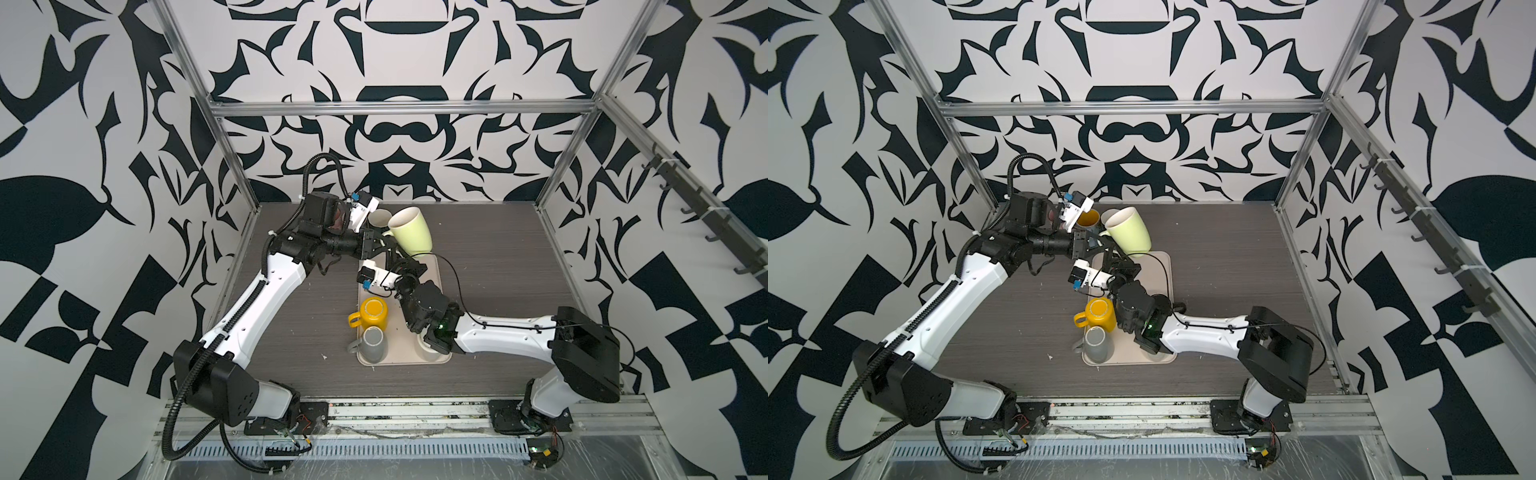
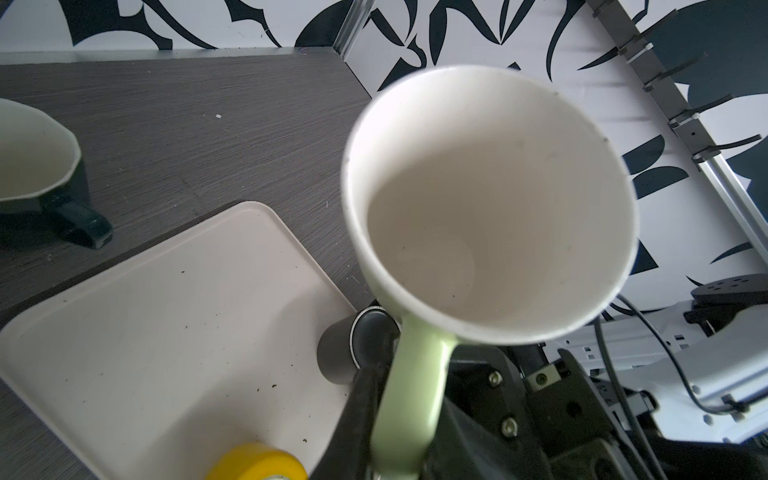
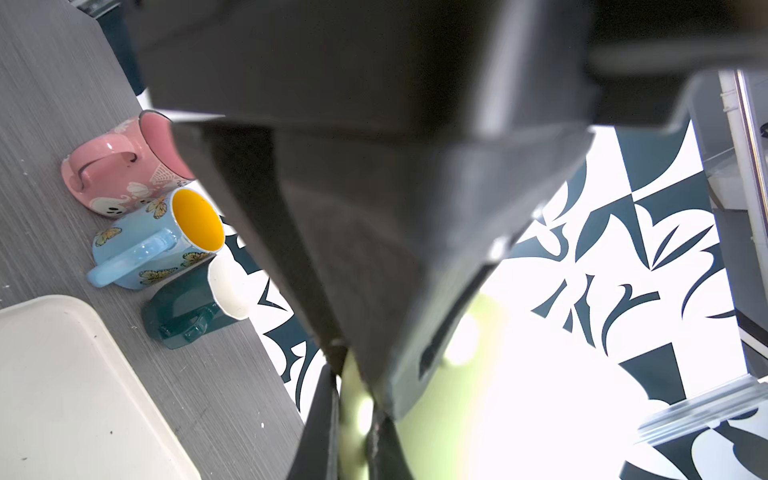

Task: Turn the mug right side up
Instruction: 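Grasp the light green mug's handle with the left gripper while the right gripper holds it, then open the right gripper and withdraw while the left gripper holds the mug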

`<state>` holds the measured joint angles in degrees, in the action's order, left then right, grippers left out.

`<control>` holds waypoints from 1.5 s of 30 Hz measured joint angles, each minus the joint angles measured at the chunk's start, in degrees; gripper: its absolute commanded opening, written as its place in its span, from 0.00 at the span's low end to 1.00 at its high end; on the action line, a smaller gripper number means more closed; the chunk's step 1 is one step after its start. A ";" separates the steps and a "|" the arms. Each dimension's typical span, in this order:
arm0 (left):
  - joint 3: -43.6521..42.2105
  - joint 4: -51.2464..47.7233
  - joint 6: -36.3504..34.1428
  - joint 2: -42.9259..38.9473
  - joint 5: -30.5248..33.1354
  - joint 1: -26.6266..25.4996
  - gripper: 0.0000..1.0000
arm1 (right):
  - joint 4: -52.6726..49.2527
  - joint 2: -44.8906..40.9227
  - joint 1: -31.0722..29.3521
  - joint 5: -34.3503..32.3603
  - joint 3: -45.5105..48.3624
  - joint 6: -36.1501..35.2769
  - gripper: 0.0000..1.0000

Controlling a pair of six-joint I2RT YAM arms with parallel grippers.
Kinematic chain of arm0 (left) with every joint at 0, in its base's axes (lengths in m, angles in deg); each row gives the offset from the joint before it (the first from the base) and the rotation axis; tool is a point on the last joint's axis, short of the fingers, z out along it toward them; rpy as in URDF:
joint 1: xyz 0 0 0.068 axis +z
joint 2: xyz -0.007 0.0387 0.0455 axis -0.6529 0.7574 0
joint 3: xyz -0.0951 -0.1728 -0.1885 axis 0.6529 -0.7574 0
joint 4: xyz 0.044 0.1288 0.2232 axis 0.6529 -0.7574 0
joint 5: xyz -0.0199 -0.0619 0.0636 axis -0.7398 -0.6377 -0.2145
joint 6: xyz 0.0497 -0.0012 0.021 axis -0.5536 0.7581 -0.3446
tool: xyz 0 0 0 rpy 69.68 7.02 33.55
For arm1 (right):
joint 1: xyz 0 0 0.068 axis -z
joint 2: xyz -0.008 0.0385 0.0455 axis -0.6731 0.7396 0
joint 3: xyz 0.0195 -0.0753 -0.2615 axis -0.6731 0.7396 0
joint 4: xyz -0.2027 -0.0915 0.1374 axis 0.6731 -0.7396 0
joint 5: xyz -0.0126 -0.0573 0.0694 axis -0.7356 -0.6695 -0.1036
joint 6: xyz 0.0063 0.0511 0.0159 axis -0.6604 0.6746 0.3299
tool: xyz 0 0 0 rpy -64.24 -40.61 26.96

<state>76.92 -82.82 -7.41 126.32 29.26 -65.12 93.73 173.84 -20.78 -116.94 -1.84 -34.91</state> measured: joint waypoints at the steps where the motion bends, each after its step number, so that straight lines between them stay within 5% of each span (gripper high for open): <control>1: -0.20 0.33 0.02 0.00 -0.02 -0.02 0.09 | -0.09 0.00 0.00 -0.11 -0.02 0.04 0.00; 4: -0.59 0.90 0.24 0.02 -0.04 -0.07 0.00 | -0.52 0.00 0.04 -0.28 -0.02 0.31 0.00; 14: -2.60 4.57 2.84 -0.02 0.63 -0.37 0.00 | -0.94 0.61 0.11 -1.97 -0.35 0.50 0.01; 22: -3.58 7.02 7.15 -0.04 3.54 -1.03 0.00 | -1.31 0.79 -0.02 -3.45 -0.33 0.57 0.27; 45: -4.37 9.51 8.33 4.02 10.86 -1.46 0.00 | -0.09 -10.78 -0.59 -12.39 4.68 3.56 0.35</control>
<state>72.55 -73.31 0.92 130.34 40.13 -66.59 93.64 163.06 -21.37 -129.33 2.84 -31.35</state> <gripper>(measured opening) 0.167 0.346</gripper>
